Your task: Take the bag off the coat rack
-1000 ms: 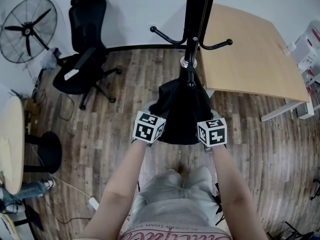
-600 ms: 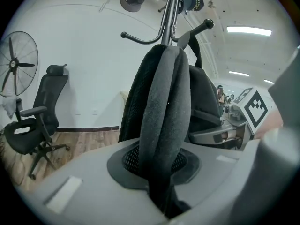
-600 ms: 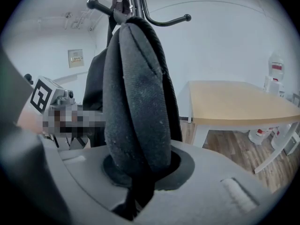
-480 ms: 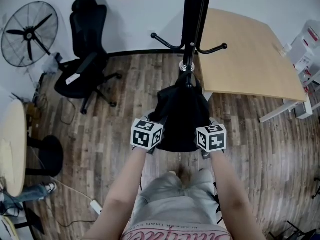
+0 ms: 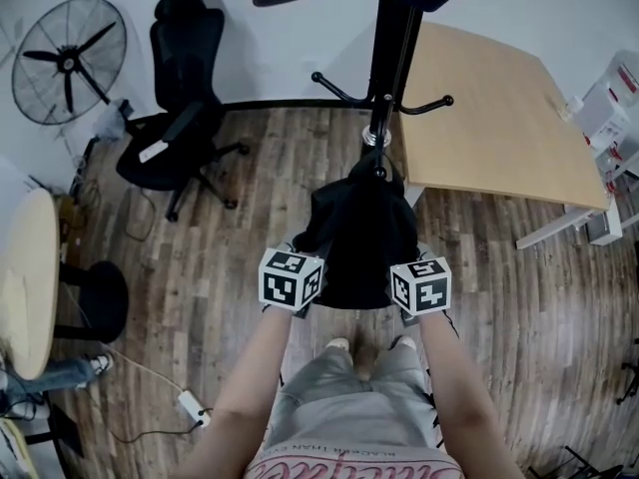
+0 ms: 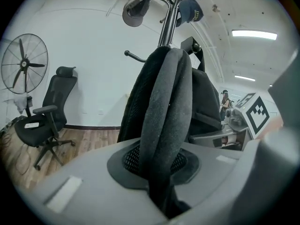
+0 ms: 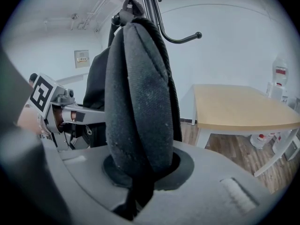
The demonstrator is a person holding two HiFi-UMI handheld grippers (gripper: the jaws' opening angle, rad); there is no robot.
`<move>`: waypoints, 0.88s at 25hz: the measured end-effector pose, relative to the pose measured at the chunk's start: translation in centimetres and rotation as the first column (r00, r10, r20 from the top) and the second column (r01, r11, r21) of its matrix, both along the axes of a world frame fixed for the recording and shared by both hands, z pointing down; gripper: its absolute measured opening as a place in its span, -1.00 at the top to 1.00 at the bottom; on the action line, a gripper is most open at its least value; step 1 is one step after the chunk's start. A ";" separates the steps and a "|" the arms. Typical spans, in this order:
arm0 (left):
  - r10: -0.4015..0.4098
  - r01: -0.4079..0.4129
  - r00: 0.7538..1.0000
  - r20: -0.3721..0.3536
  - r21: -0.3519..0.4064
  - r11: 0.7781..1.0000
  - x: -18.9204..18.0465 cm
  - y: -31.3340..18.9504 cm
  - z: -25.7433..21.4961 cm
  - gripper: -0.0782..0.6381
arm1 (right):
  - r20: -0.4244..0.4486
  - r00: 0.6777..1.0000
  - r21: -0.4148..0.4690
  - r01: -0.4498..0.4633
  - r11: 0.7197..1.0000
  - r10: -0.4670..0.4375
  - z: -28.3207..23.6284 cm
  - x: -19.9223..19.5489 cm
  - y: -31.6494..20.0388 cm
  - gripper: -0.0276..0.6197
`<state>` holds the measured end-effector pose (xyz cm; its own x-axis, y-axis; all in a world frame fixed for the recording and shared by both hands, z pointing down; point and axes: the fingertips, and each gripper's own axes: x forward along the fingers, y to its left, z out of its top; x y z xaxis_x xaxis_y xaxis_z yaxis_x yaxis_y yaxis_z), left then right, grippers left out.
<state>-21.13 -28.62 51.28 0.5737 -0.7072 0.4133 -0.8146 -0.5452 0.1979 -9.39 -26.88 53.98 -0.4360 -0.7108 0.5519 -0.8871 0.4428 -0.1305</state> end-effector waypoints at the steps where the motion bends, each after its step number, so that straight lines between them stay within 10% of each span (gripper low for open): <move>1: -0.007 0.007 1.000 -0.001 -0.004 1.000 -0.1 0.3 -0.2 0.58 | -0.001 1.000 -0.002 0.004 1.000 -0.004 -0.2 -0.1 0.3 0.79; 22: -0.038 0.038 0.999 -0.004 -0.001 0.999 4.2 4.7 -3.2 0.58 | 0.007 0.999 0.004 0.031 1.000 -0.031 -3.0 4.3 4.2 0.79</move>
<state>-16.92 -23.92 48.06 0.5482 -0.7283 0.4111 -0.8339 -0.5137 0.2019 -5.10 -22.64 51.01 -0.4617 -0.6988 0.5463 -0.8720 0.4706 -0.1349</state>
